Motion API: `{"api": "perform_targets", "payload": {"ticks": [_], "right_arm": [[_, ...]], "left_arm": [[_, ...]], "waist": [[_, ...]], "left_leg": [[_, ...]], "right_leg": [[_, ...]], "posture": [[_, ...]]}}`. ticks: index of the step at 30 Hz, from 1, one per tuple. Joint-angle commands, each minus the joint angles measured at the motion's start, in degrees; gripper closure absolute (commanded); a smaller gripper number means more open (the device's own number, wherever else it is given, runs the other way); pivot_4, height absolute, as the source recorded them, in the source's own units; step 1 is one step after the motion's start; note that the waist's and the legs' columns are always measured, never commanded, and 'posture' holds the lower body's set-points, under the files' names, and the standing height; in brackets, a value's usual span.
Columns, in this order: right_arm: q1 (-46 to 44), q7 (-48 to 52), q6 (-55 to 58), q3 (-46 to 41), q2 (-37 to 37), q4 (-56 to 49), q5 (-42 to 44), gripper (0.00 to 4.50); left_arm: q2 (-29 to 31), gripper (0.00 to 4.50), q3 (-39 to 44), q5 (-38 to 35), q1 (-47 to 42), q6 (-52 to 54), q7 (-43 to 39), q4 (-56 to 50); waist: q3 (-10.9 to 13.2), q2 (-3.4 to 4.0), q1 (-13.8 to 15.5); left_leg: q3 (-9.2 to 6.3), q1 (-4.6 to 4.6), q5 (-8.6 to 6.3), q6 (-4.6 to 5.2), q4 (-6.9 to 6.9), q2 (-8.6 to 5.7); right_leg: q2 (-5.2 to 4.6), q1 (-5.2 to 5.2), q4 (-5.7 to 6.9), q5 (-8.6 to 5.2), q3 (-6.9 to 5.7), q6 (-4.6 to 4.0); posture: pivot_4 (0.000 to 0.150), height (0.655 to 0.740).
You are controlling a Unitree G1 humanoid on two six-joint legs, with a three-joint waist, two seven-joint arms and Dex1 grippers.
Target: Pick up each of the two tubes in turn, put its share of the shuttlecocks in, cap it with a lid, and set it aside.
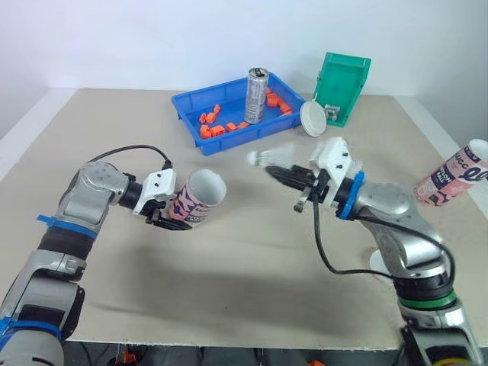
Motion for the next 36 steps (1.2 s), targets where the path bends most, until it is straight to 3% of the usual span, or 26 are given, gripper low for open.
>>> {"api": "perform_targets", "payload": {"ticks": [1, 12, 16, 32, 36], "right_arm": [[-8.25, 8.19, -0.15, 3.99, -0.91, -2.41, 2.01, 4.48], [-19.92, 16.38, -11.24, 17.42, 2.29, 11.4, -12.64, 4.48], [-22.08, 17.1, -13.92, 14.35, 1.67, 15.63, -12.74, 4.48], [-21.54, 19.73, -10.76, 4.41, -3.01, 16.46, -6.37, 4.48], [-20.12, 20.56, -11.68, 6.29, -3.76, 16.06, -8.3, 4.48]], "left_arm": [[-1.45, 1.52, -1.79, 0.64, -0.63, -0.06, -1.02, 1.47], [-1.19, 1.52, -1.5, 0.76, -0.64, 1.15, -1.51, 0.26], [-0.85, 1.52, -1.25, 0.64, -0.38, 1.67, -1.34, -0.5], [-1.13, 1.52, -1.21, 0.51, -0.07, 2.02, -0.87, -0.95], [-1.02, 1.52, -1.04, 0.36, 0.32, 2.21, -0.71, -1.37]], "waist": [[-0.01, -0.02, 0.0], [-0.02, -0.03, 0.15], [-0.02, -0.03, 0.08], [-0.01, -0.02, -0.02], [-0.01, -0.02, 0.0]], "left_leg": [[0.02, 0.0, 0.01, 0.01, 0.02, -0.01], [0.01, -0.04, 0.03, 0.03, 0.03, -0.15], [-0.02, -0.01, 0.05, 0.05, 0.07, -0.17], [-0.1, 0.01, 0.06, 0.06, 0.01, -0.18], [-0.14, -0.01, 0.06, 0.06, -0.01, -0.22]], "right_leg": [[-0.01, 0.0, 0.01, 0.01, 0.02, 0.0], [-0.16, -0.08, 0.24, -0.09, -0.05, -0.16], [-0.17, -0.12, 0.42, -0.12, -0.08, -0.15], [-0.2, -0.12, 0.46, -0.16, -0.18, -0.31], [-0.24, -0.11, 0.47, -0.18, -0.21, -0.33]], "posture": [[0.15, 0.74], [0.15, 0.74], [0.15, 0.74], [0.15, 0.74], [0.15, 0.74]]}}
